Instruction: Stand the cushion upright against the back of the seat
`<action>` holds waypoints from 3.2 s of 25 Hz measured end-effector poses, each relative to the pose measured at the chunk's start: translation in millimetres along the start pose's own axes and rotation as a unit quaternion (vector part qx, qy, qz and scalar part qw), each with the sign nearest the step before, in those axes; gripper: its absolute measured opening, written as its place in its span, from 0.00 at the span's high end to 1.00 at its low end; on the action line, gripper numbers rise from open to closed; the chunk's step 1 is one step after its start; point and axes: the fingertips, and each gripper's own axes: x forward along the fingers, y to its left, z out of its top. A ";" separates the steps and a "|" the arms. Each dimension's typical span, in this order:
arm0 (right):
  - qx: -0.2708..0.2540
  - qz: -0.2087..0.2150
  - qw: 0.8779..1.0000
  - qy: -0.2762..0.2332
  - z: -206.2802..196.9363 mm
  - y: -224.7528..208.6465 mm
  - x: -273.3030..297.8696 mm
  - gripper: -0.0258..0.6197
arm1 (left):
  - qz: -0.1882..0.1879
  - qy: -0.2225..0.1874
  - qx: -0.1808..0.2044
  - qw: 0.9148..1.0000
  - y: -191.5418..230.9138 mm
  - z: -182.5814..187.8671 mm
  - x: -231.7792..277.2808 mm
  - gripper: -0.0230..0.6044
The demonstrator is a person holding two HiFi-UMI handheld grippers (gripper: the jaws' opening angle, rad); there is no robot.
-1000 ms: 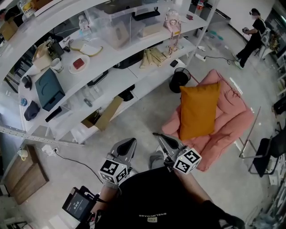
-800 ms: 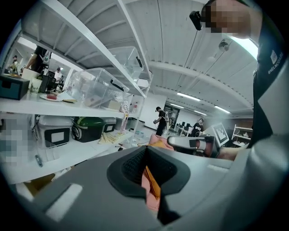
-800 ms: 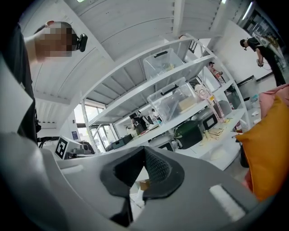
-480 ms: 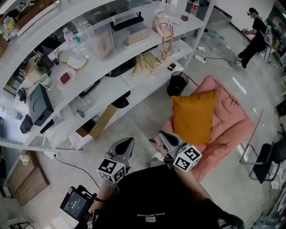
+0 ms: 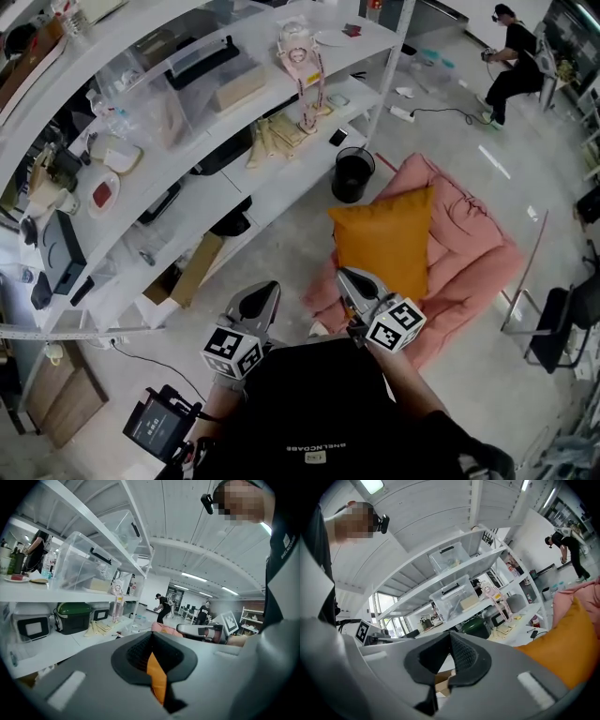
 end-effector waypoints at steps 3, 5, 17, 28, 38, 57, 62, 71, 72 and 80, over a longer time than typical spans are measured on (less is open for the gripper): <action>-0.004 -0.016 1.000 0.000 3.4 -19.8 -8.4 0.96 | -0.011 0.009 0.001 1.000 -7.4 0.6 16.6 0.93; -0.006 -0.032 0.999 -0.002 3.7 -33.0 -15.6 0.96 | -0.023 0.019 0.006 1.000 -13.5 -0.7 26.0 0.93; 0.007 -0.154 0.988 -0.003 -0.2 -105.7 -40.2 0.81 | -0.098 0.062 0.027 0.993 -15.0 -4.7 79.7 0.92; -0.029 -0.236 0.966 0.100 -30.5 -182.2 -30.5 0.57 | -0.120 0.085 0.043 0.988 0.9 -1.4 102.3 0.91; -0.067 -0.286 0.935 0.201 -63.1 -261.5 -11.8 0.35 | -0.069 0.097 0.030 0.992 43.7 -3.8 100.0 0.89; -0.088 -0.318 0.890 0.314 -105.4 -351.8 15.1 0.28 | 0.018 0.092 0.002 0.996 81.0 -7.7 69.6 0.89; -0.063 -0.328 0.888 0.316 -110.5 -360.5 17.0 0.38 | 0.023 0.090 0.003 0.996 83.5 -6.6 68.6 0.89; -0.004 -0.330 0.897 0.294 -114.0 -360.6 8.5 0.65 | 0.019 0.091 0.005 0.996 80.6 -8.5 69.5 0.89; 0.007 -0.331 0.899 0.288 -113.1 -359.0 7.2 0.67 | 0.018 0.091 0.005 0.996 80.0 -8.5 69.4 0.89; 0.015 -0.340 0.910 0.237 -98.5 -348.0 -6.3 0.78 | 0.011 0.096 0.004 0.995 77.5 -11.9 64.9 0.89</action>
